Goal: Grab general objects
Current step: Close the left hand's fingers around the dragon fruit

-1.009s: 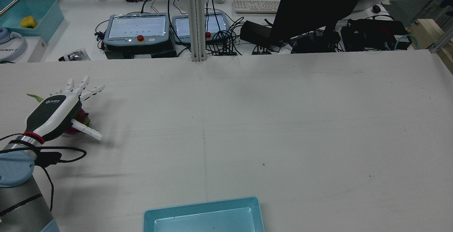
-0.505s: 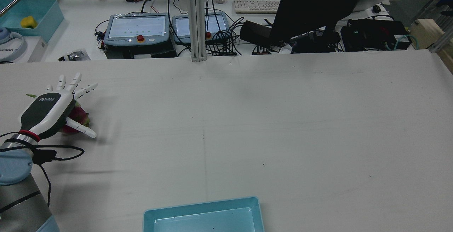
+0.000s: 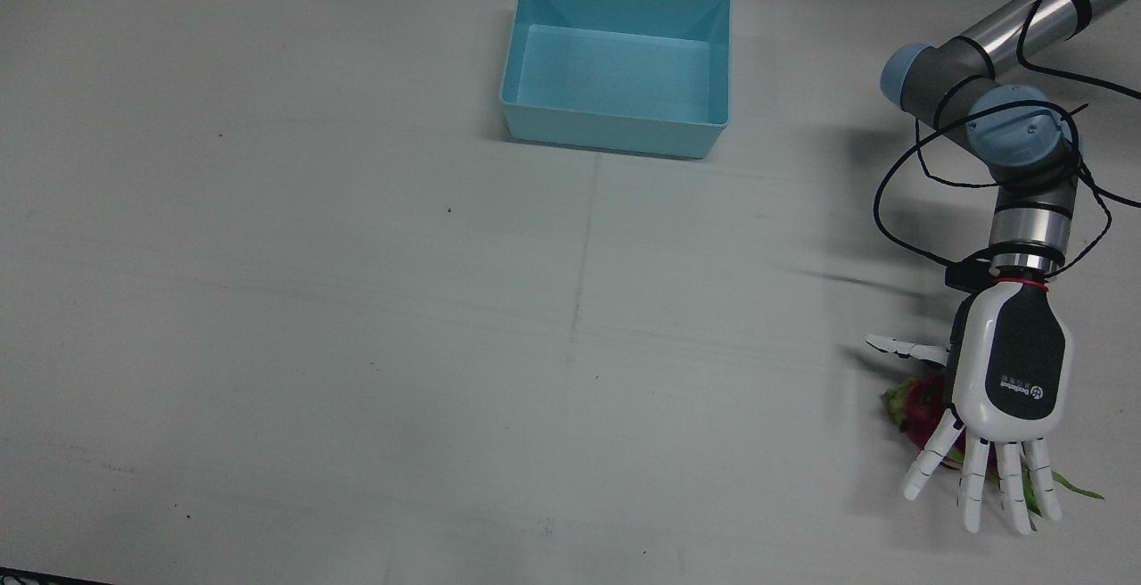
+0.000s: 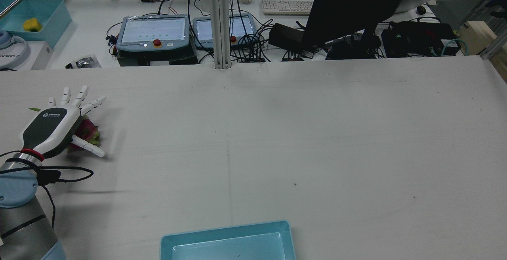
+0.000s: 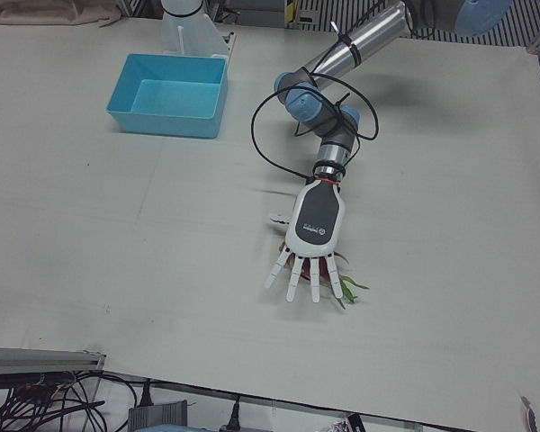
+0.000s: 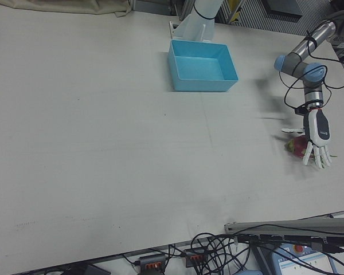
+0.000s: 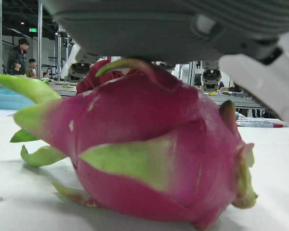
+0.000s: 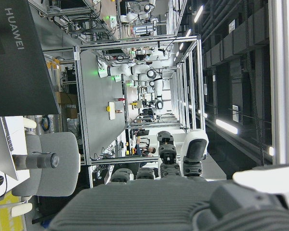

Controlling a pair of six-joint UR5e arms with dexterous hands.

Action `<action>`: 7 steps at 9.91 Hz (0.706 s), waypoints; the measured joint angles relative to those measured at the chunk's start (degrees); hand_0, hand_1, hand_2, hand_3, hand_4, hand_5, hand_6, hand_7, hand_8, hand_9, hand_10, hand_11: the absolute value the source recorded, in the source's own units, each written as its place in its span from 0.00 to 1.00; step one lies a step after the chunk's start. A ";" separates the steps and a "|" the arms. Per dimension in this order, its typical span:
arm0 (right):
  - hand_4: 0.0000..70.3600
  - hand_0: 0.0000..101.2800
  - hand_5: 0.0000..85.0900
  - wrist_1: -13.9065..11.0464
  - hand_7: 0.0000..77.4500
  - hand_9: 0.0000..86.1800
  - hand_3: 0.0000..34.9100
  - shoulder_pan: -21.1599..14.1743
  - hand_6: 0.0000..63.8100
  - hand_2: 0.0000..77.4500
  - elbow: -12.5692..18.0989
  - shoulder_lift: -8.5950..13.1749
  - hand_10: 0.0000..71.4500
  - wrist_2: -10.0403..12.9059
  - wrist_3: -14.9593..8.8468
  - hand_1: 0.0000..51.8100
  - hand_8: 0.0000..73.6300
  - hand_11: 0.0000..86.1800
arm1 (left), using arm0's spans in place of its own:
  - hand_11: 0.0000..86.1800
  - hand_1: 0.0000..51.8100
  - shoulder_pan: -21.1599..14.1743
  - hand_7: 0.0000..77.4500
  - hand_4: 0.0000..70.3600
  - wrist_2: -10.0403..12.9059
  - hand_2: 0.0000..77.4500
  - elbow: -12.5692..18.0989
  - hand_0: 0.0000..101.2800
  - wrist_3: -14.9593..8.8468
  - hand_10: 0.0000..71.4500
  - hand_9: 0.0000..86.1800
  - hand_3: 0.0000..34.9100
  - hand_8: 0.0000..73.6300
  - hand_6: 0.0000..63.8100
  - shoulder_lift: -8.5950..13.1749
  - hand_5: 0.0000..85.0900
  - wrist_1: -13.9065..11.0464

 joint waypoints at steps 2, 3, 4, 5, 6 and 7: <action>0.00 0.00 0.87 0.00 0.00 0.01 0.00 0.00 0.00 0.02 0.00 0.00 0.00 0.00 0.00 0.12 0.00 0.01 | 0.01 0.00 0.05 0.02 0.08 -0.02 0.02 0.41 0.45 3.67 0.19 0.01 0.86 0.02 0.02 -0.04 0.05 -1.27; 0.00 0.00 0.87 0.00 0.00 0.01 0.00 0.00 0.00 0.02 0.00 0.00 0.00 0.00 0.00 0.12 0.00 0.01 | 0.01 0.00 0.09 0.02 0.08 -0.02 0.02 0.58 0.45 4.71 0.19 0.01 0.87 0.02 0.02 -0.06 0.05 -1.73; 0.00 0.00 0.87 0.00 0.00 0.01 0.00 0.00 0.00 0.02 0.00 0.00 0.00 0.00 0.00 0.12 0.00 0.01 | 0.01 0.00 0.11 0.02 0.08 -0.03 0.02 0.82 0.45 5.22 0.19 0.01 0.87 0.02 0.02 -0.06 0.05 -1.96; 0.00 0.00 0.87 0.00 0.00 0.02 0.00 0.00 0.00 0.02 0.00 0.00 0.01 0.00 0.00 0.12 0.00 0.01 | 0.01 0.00 0.12 0.02 0.08 -0.03 0.02 1.19 0.41 5.50 0.19 0.01 0.86 0.02 0.02 -0.06 0.05 -2.08; 0.00 0.00 0.87 0.00 0.00 0.02 0.00 0.00 0.00 0.02 0.00 0.00 0.01 0.00 0.00 0.12 0.00 0.01 | 0.01 0.00 0.13 0.02 0.08 -0.06 0.02 1.73 0.41 5.66 0.19 0.01 0.80 0.02 0.02 -0.10 0.06 -2.17; 0.00 0.00 0.87 0.00 0.00 0.01 0.00 0.00 0.00 0.02 0.00 0.00 0.00 0.00 0.00 0.12 0.00 0.01 | 0.01 0.00 0.12 0.12 0.09 -0.08 0.02 2.39 0.41 5.97 0.19 0.01 0.73 0.02 0.09 -0.13 0.11 -2.46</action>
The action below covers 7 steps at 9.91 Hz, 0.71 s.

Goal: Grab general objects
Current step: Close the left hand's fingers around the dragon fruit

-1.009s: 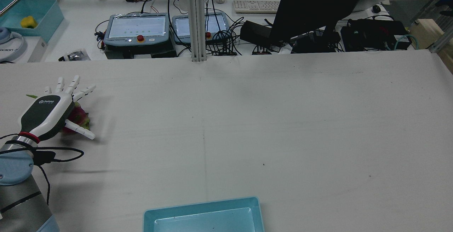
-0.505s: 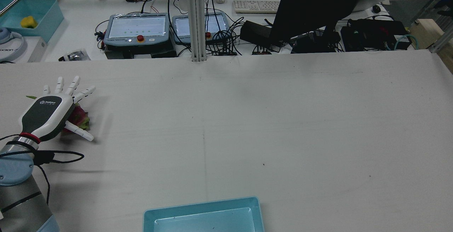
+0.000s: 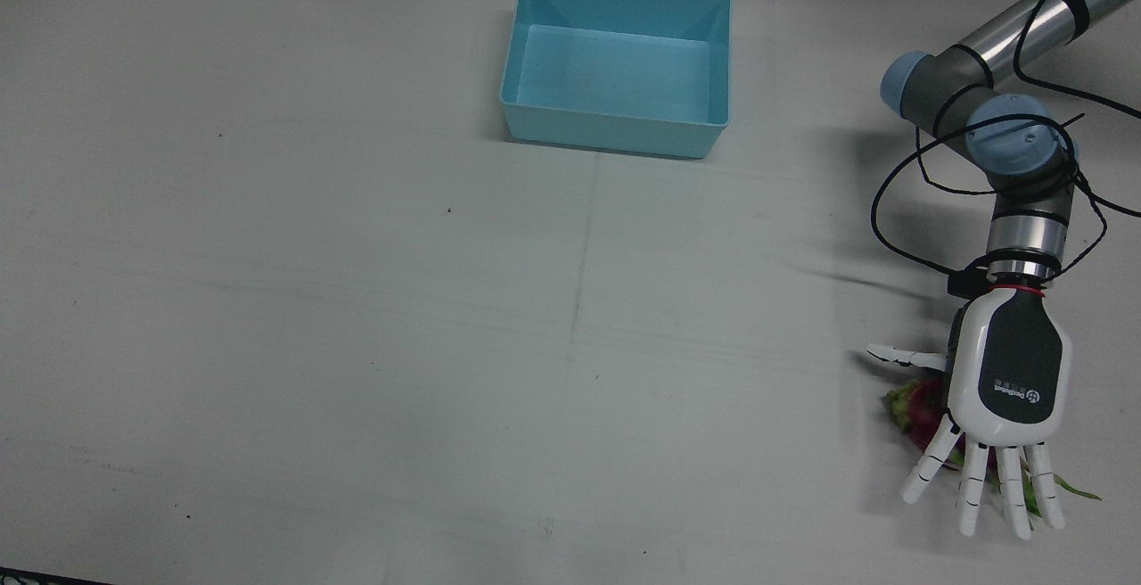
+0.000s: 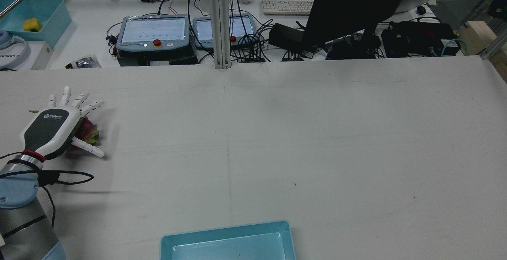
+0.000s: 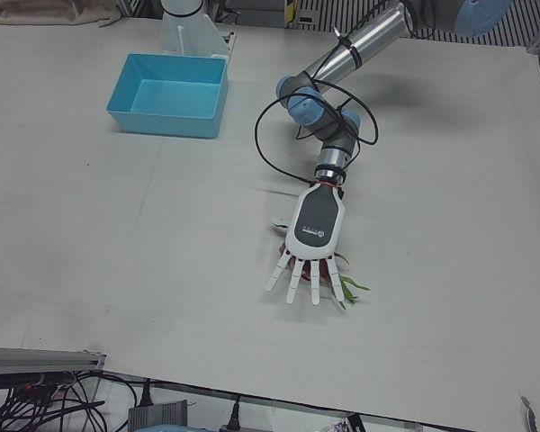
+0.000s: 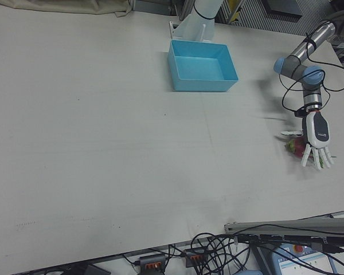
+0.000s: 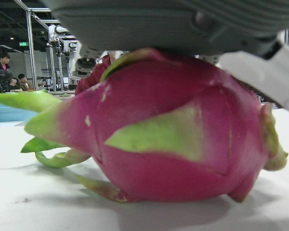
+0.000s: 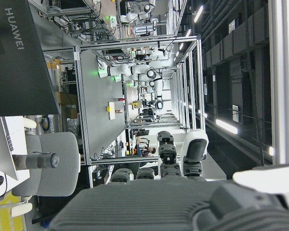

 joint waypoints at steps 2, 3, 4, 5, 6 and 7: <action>0.00 0.00 0.87 0.00 0.00 0.01 0.00 0.00 0.00 0.02 0.00 0.00 0.00 0.00 0.00 0.12 0.00 0.01 | 0.01 0.00 -0.05 0.25 0.13 0.00 0.02 1.15 0.40 1.66 0.19 0.01 0.63 0.10 0.12 -0.03 0.14 -0.99; 0.00 0.00 0.87 0.00 0.00 0.01 0.00 0.00 0.00 0.02 0.00 0.00 0.00 0.00 0.00 0.12 0.00 0.01 | 0.15 0.00 -0.06 0.49 0.33 0.04 0.02 1.37 0.40 2.18 0.20 0.03 0.43 0.35 0.38 -0.03 0.28 -1.22; 0.00 0.00 0.87 0.00 0.00 0.01 0.00 0.00 0.00 0.02 0.00 0.00 0.00 0.00 0.00 0.12 0.00 0.01 | 0.15 0.00 -0.06 0.49 0.33 0.09 0.02 1.50 0.40 2.47 0.20 0.03 0.43 0.35 0.38 -0.06 0.28 -1.32; 0.00 0.00 0.87 0.00 0.00 0.01 0.00 0.00 0.00 0.02 0.00 0.00 0.00 0.00 0.00 0.12 0.00 0.01 | 0.42 0.00 -0.06 0.56 0.35 0.10 0.07 1.55 0.40 2.63 0.19 0.20 0.19 0.30 0.26 -0.08 0.19 -1.33; 0.00 0.00 0.87 0.00 0.00 0.01 0.00 0.00 0.00 0.02 0.00 0.00 0.00 0.00 0.00 0.12 0.00 0.01 | 0.42 0.00 -0.08 0.56 0.35 0.02 0.07 1.48 0.40 2.75 0.19 0.20 0.19 0.30 0.26 -0.13 0.19 -1.28; 0.00 0.00 0.87 0.00 0.00 0.02 0.00 0.00 0.00 0.02 0.00 0.00 0.00 0.00 0.00 0.12 0.00 0.01 | 0.23 0.00 -0.09 0.32 0.09 -0.64 0.08 1.39 0.49 2.88 0.21 0.03 0.00 0.02 0.04 -0.13 0.03 -1.18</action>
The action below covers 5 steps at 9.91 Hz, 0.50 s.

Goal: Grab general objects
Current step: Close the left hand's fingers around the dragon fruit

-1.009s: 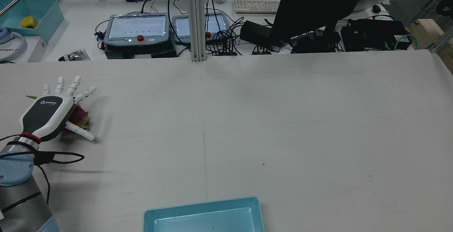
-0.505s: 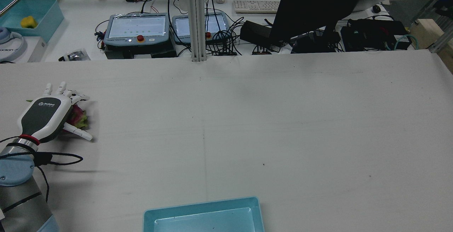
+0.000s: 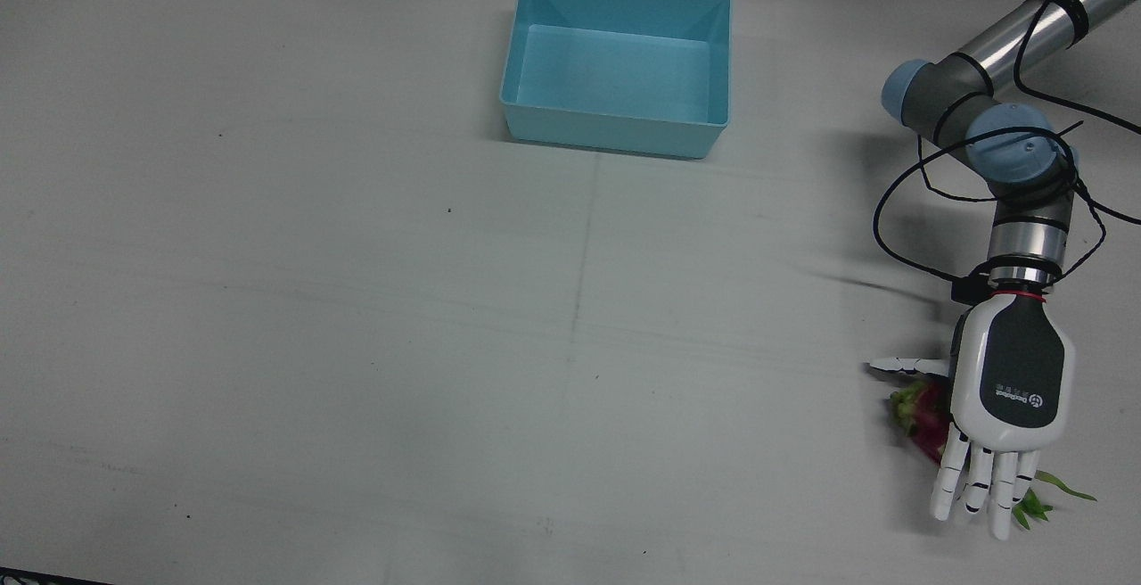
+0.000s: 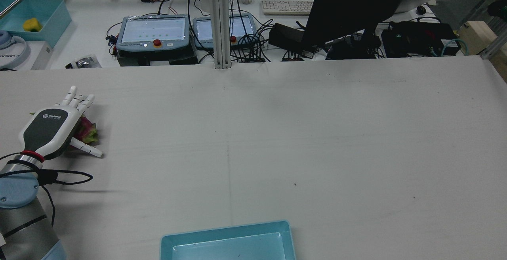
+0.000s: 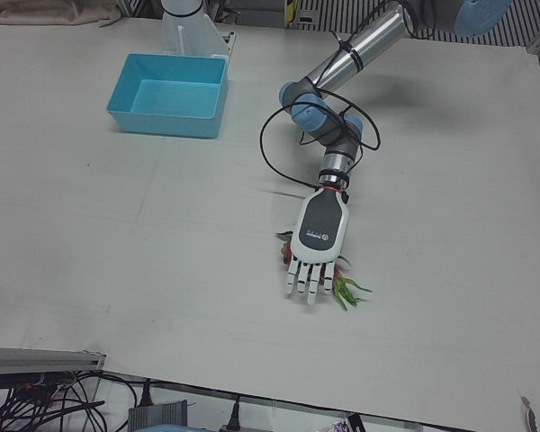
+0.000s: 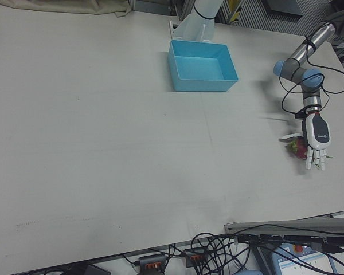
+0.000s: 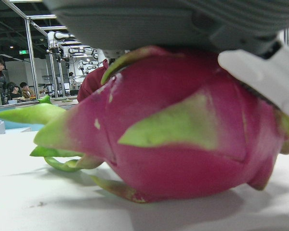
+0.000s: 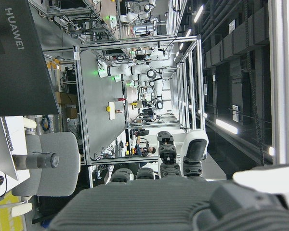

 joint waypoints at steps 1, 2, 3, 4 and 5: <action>0.00 0.00 0.87 0.00 0.00 0.02 0.00 0.00 0.00 0.02 0.00 0.00 0.00 0.00 0.00 0.12 0.00 0.01 | 0.23 0.00 -0.01 0.32 0.09 -0.95 0.08 -0.06 0.49 0.10 0.21 0.03 0.00 0.02 0.04 0.03 0.03 0.04; 0.00 0.00 0.87 0.00 0.00 0.02 0.00 0.00 0.00 0.02 0.00 0.00 0.00 0.00 0.00 0.12 0.00 0.01 | 0.09 0.00 -0.04 0.14 0.09 -1.68 0.04 -0.07 0.51 0.14 0.21 0.03 0.00 0.02 0.03 0.06 0.03 0.01; 0.00 0.00 0.87 0.00 0.00 0.01 0.00 0.00 0.00 0.02 0.00 0.00 0.00 0.00 0.00 0.12 0.00 0.01 | 0.27 0.00 -0.05 0.20 0.27 -2.13 0.02 -0.07 0.51 0.17 0.21 0.01 0.00 0.17 0.13 0.08 0.03 -0.08; 0.00 0.00 0.87 0.00 0.00 0.01 0.00 0.00 0.00 0.02 0.00 0.00 0.00 0.00 0.00 0.12 0.00 0.01 | 0.27 0.00 -0.05 0.20 0.27 -2.35 0.02 -0.04 0.51 0.18 0.21 0.01 0.00 0.17 0.13 0.08 0.03 -0.24; 0.00 0.00 0.87 0.00 0.00 0.01 0.00 0.00 0.00 0.02 0.00 0.00 0.00 0.00 0.00 0.12 0.00 0.01 | 0.39 0.00 -0.05 0.32 0.40 -2.46 0.06 0.02 0.51 0.19 0.20 0.08 0.00 0.32 0.28 0.12 0.03 -0.53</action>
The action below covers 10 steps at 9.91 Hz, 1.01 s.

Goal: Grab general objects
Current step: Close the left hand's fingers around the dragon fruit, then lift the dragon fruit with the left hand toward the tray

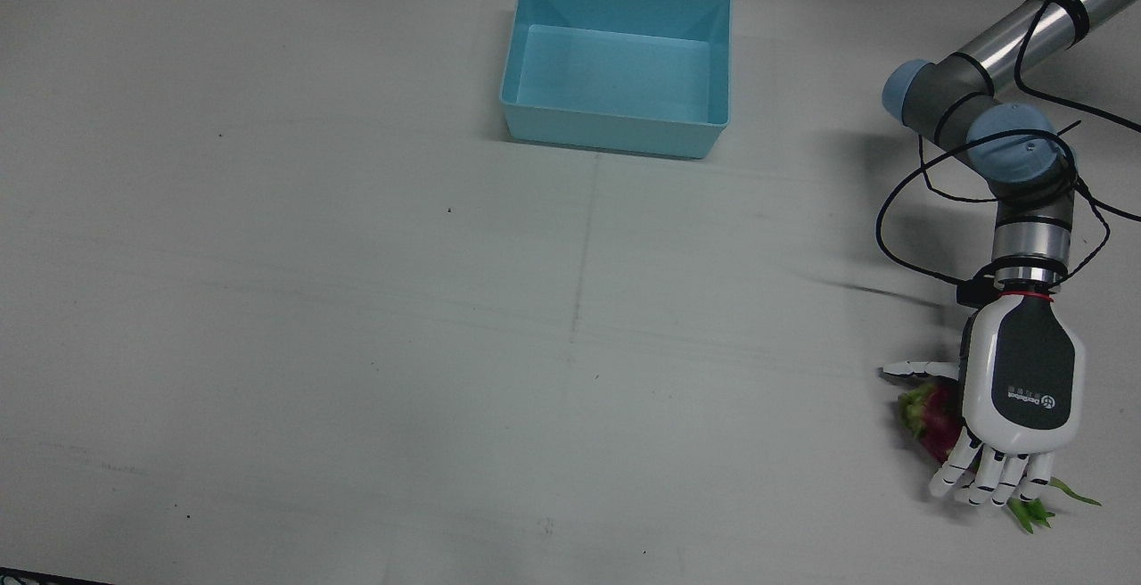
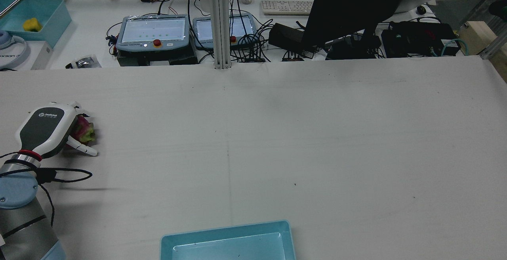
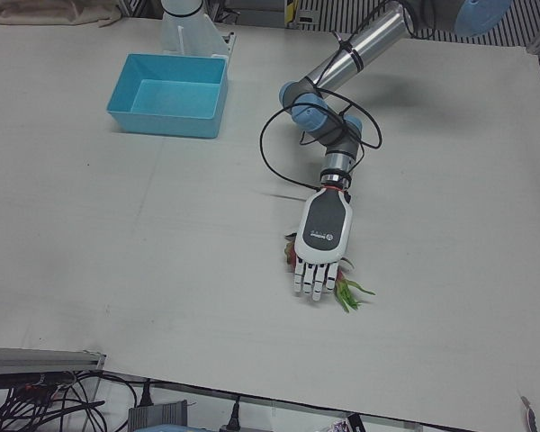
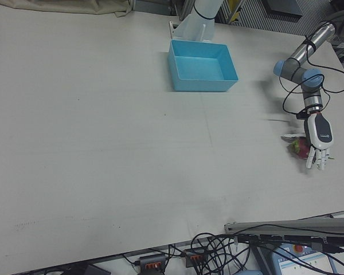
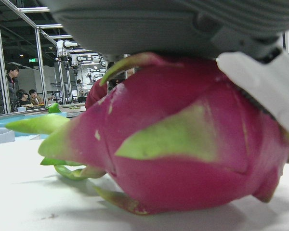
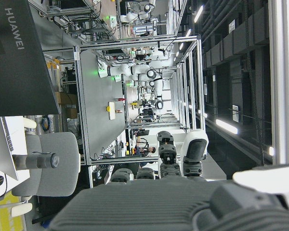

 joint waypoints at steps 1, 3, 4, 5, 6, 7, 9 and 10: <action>0.00 0.00 0.87 0.00 0.00 0.02 0.00 0.00 0.00 0.02 0.00 0.00 0.00 0.00 0.00 0.12 0.00 0.01 | 0.57 0.00 -0.04 0.60 0.51 -0.05 0.09 0.05 0.51 -0.02 0.18 0.31 0.00 0.57 0.45 0.03 0.15 -0.34; 0.00 0.00 0.87 0.00 0.00 0.01 0.00 0.00 0.00 0.02 0.00 0.00 0.00 0.00 0.00 0.12 0.00 0.01 | 0.73 0.00 -0.30 0.69 0.64 -0.08 0.03 0.07 0.53 -0.09 0.18 0.43 0.00 0.67 0.48 0.11 0.32 -1.18; 0.00 0.00 0.87 0.00 0.00 0.01 0.00 0.00 0.00 0.02 0.00 0.00 0.00 0.00 0.00 0.12 0.00 0.01 | 0.78 0.00 -0.52 0.81 0.67 -0.09 0.02 0.06 0.54 -0.23 0.17 0.46 0.00 0.70 0.50 0.13 0.38 -1.62; 0.00 0.00 0.87 0.00 0.00 0.01 0.00 0.00 0.00 0.02 0.00 0.00 0.00 0.00 0.00 0.12 0.00 0.01 | 0.78 0.00 -0.67 0.81 0.67 -0.09 0.02 -0.02 0.54 -0.40 0.17 0.46 0.00 0.70 0.50 0.14 0.38 -1.90; 0.00 0.00 0.87 0.00 0.00 0.01 0.00 0.00 0.00 0.02 0.00 0.00 0.00 0.00 0.00 0.12 0.00 0.01 | 0.81 0.00 -0.96 0.83 0.67 -0.09 0.02 -0.17 0.71 -0.57 0.17 0.46 0.00 0.73 0.52 0.15 0.40 -2.06; 0.00 0.00 0.87 0.00 0.00 0.01 0.00 0.00 0.00 0.02 0.00 0.00 0.00 0.00 0.00 0.12 0.00 0.01 | 0.82 0.00 -1.47 0.85 0.74 -0.07 0.02 -0.67 0.76 -0.70 0.17 0.46 0.00 0.76 0.57 0.15 0.40 -2.12; 0.00 0.00 0.87 0.00 0.00 0.01 0.00 0.00 0.00 0.02 0.00 0.00 0.00 0.00 0.00 0.12 0.00 0.01 | 0.82 0.00 -2.23 0.85 0.77 0.03 0.02 -3.60 0.81 -0.84 0.16 0.46 0.00 0.76 0.59 0.26 0.40 -0.97; 0.00 0.00 0.87 0.00 0.00 0.01 0.00 0.00 0.00 0.02 0.00 0.00 0.00 0.00 0.00 0.12 0.00 0.01 | 0.82 0.00 -2.41 0.85 0.77 0.12 0.02 -5.91 0.81 -0.89 0.16 0.46 0.00 0.76 0.59 0.26 0.40 0.47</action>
